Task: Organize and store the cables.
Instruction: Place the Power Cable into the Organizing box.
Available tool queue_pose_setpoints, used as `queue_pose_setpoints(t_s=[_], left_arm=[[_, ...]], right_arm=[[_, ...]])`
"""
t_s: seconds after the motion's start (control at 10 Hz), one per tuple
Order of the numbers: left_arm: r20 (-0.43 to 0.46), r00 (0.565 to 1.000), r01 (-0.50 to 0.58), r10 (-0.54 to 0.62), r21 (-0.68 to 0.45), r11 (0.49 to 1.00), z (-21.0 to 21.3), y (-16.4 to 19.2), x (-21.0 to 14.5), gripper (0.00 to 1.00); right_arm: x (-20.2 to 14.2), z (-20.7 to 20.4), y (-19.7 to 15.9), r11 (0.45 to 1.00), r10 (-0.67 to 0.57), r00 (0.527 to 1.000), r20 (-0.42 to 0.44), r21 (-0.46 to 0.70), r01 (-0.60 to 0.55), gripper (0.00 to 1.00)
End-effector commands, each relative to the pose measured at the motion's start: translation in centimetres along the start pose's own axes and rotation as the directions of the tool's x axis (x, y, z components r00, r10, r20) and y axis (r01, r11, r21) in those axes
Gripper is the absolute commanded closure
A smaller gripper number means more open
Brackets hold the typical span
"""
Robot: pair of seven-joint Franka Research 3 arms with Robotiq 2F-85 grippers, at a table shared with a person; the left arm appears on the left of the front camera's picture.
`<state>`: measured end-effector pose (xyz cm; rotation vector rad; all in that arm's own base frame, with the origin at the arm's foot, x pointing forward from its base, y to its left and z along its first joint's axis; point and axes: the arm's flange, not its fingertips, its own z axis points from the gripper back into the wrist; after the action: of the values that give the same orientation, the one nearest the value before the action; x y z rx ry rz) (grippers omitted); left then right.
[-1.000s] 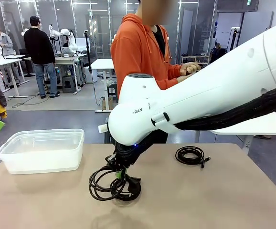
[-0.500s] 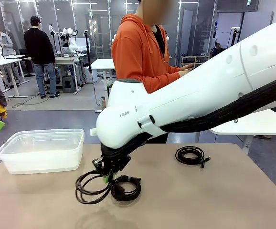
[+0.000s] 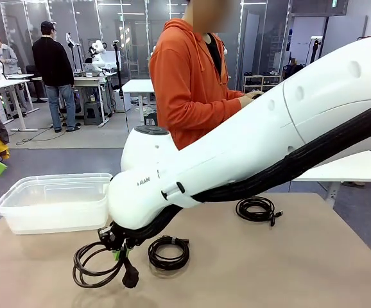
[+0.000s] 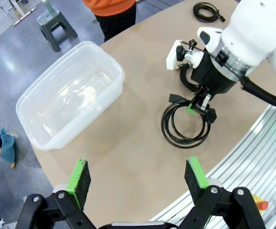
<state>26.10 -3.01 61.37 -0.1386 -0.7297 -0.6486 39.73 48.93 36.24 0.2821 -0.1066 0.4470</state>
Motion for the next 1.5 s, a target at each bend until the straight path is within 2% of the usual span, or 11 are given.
queue_pose_setpoints(t_s=[0.0,0.5,0.6,0.7,0.9,1.4], left_arm=[[0.003,1.000,0.002,-0.002,0.002,1.000,0.0,0.0,0.0,0.00],[0.003,1.000,0.002,-0.002,0.002,1.000,0.0,0.0,0.0,0.00],[0.003,1.000,0.002,-0.002,0.002,1.000,0.0,0.0,0.0,0.00],[0.003,1.000,0.002,-0.002,0.002,1.000,0.0,0.0,0.0,0.00],[0.003,1.000,0.002,-0.002,0.002,1.000,0.0,0.0,0.0,0.00],[0.003,1.000,0.002,-0.002,0.002,1.000,0.0,0.0,0.0,0.00]], right_arm=[[0.6,-1.6,0.9,0.999,-0.032,0.999,-0.004,-0.034,0.032,0.81],[0.6,-3.1,0.7,0.998,-0.059,0.998,-0.032,-0.041,0.058,0.81],[0.6,-3.1,0.5,0.997,-0.062,0.998,-0.033,-0.048,0.061,0.69],[0.6,-3.3,0.4,0.996,-0.067,0.997,-0.036,-0.053,0.065,0.48],[0.7,-3.3,0.2,0.996,-0.074,0.997,-0.039,-0.058,0.072,0.01],[0.7,-2.3,-0.2,0.996,-0.076,0.997,-0.012,-0.050,0.075,0.00]])
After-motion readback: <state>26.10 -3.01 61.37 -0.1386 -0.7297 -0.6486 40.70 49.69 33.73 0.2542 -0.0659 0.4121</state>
